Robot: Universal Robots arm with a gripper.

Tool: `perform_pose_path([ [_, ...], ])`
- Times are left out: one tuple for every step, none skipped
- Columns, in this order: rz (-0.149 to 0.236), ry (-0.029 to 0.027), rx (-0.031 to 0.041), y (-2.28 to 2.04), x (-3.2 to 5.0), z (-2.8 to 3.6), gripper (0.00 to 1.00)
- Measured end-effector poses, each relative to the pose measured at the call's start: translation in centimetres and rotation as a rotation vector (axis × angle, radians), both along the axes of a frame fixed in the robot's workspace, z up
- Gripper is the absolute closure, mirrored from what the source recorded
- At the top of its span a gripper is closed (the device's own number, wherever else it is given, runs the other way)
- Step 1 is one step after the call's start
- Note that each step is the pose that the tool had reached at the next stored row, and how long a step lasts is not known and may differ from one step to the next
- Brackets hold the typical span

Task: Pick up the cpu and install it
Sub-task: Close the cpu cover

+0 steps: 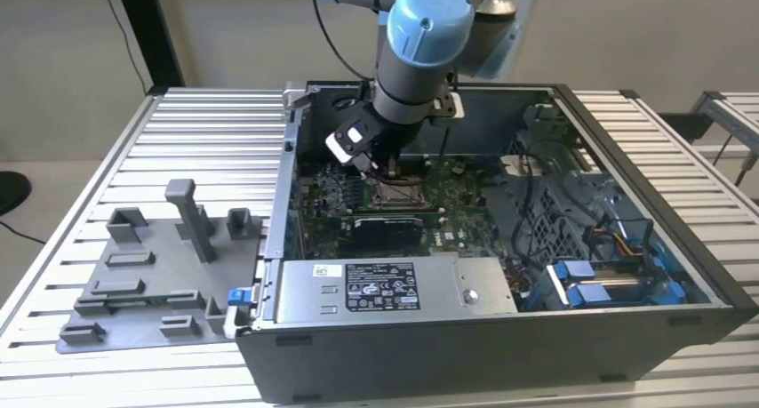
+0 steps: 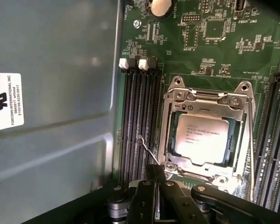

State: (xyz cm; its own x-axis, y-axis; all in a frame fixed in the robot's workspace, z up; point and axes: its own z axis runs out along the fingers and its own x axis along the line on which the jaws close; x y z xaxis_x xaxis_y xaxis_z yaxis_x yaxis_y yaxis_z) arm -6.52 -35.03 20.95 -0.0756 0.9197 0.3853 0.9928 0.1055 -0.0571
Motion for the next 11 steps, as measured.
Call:
perform_pose_path([
  [0.000,0.0010,-0.0051,0.01,0.01,0.07,1.00],
  [0.000,0.0024,-0.0128,0.01,0.00,0.09,1.00],
  [-0.001,0.0034,-0.0213,0.01,0.00,0.11,1.00],
  [-0.002,0.0040,-0.0294,0.01,0.00,0.13,1.00],
  [-0.003,0.0041,-0.0363,0.01,0.00,0.17,1.00],
  [-0.003,0.0043,-0.0410,0.00,0.00,0.31,1.00],
  [-0.003,0.0042,-0.0421,0.02,-0.01,0.56,1.00],
  [-0.004,0.0024,-0.0421,0.13,-0.10,0.62,1.00],
  [-0.004,-0.0022,-0.0377,0.20,-0.21,0.62,1.00],
  [-0.005,-0.0070,-0.0224,0.21,-0.31,0.62,1.00],
  [-0.005,-0.0094,-0.0036,0.21,-0.35,0.63,1.00],
])
